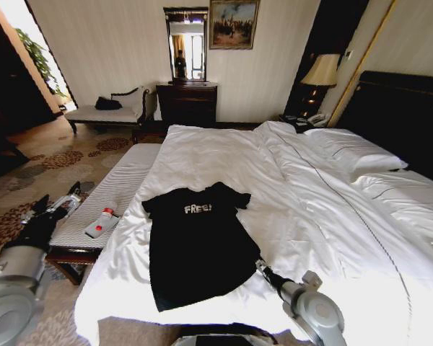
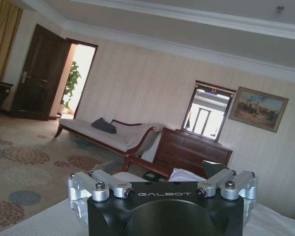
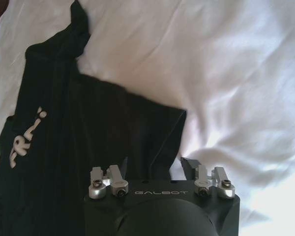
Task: Fold the clothes on the bed.
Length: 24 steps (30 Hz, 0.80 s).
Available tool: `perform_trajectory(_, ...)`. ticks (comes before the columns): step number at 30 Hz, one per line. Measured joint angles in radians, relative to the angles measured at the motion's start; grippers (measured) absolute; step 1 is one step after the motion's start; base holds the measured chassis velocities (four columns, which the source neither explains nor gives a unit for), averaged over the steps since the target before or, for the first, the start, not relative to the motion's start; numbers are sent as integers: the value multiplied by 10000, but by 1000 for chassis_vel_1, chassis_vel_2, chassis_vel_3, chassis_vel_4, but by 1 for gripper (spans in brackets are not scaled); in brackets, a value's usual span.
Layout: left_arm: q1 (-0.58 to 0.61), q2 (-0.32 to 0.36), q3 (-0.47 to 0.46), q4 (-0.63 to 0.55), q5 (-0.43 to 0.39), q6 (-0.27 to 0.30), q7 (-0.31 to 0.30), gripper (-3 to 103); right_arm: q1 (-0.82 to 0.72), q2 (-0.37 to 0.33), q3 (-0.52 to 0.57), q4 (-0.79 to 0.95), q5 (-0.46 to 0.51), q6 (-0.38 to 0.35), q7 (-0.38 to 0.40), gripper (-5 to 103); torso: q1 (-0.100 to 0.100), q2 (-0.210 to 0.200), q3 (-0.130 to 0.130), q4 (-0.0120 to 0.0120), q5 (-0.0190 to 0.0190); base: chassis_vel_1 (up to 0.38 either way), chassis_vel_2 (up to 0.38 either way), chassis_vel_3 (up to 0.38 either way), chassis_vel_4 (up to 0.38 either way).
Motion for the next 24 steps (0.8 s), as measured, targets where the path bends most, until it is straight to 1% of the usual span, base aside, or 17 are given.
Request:
perform_trajectory(2, 103, -71, -18, 3, 67, -4, -35, 100, -7, 47, -113, 58, -10, 7, 10, 53, -1, 0, 0, 1, -2, 0, 0, 0, 0)
perform_trajectory(3, 139, -88, -23, 3, 82, -5, -47, 100, 0, 66, -156, 59, -31, 17, 21, 53, -1, 0, 0, 1, -1, 0, 0, 0, 0)
perform_trajectory(4, 166, -101, -27, 4, 98, -6, -54, 100, 17, 80, -195, 52, -72, 35, 32, 47, -1, 0, -1, 1, -1, 0, 0, 0, 0)
perform_trajectory(5, 166, -101, -27, 4, 98, -6, -54, 100, 17, 80, -195, 52, -72, 35, 32, 47, -1, 0, -1, 1, -1, 0, 0, 0, 0)
perform_trajectory(8, 206, -158, -46, 6, 149, -11, -68, 100, 15, 71, -294, 18, -182, 106, 46, 32, 0, 0, 0, 0, 1, 0, 0, 0, 0)
perform_trajectory(9, 206, -158, -46, 6, 149, -11, -68, 100, 15, 71, -294, 18, -182, 106, 46, 32, 0, 0, 0, 0, 1, 0, 0, 0, 0)
perform_trajectory(12, 206, -270, -48, 10, 175, -15, -101, 100, 27, 8, -318, -19, -212, 203, 133, 15, 0, 0, 0, 1, 0, 0, 0, 0, 0)
perform_trajectory(13, 206, -270, -48, 10, 175, -15, -101, 100, 27, 8, -318, -19, -212, 203, 133, 15, 0, 0, 0, 1, 0, 0, 0, 0, 0)
perform_trajectory(14, 206, -294, -53, 11, 176, -16, -110, 100, 23, -18, -321, -19, -213, 226, 146, 9, -1, 0, -1, 1, 0, 0, 0, 0, 0)
perform_trajectory(15, 206, -313, -57, 11, 176, -17, -121, 100, 14, -45, -326, -16, -213, 242, 154, 9, -1, 0, 0, 1, 0, 0, 0, 0, 0)
perform_trajectory(16, 206, -331, -60, 11, 176, -17, -132, 100, -1, -72, -336, -6, -214, 260, 164, 4, 0, 0, 0, 0, 0, 0, 0, 0, 0)
perform_trajectory(18, 206, -363, -63, 11, 176, -17, -150, 100, -51, -122, -359, 35, -216, 287, 214, 1, 0, 0, 0, 1, 0, 0, 0, 0, 0)
perform_trajectory(24, 203, -445, -52, 12, 182, -14, -173, 100, -709, -283, -399, 365, -231, 609, 519, 0, 0, 0, 0, 1, 0, 0, 0, 0, 0)
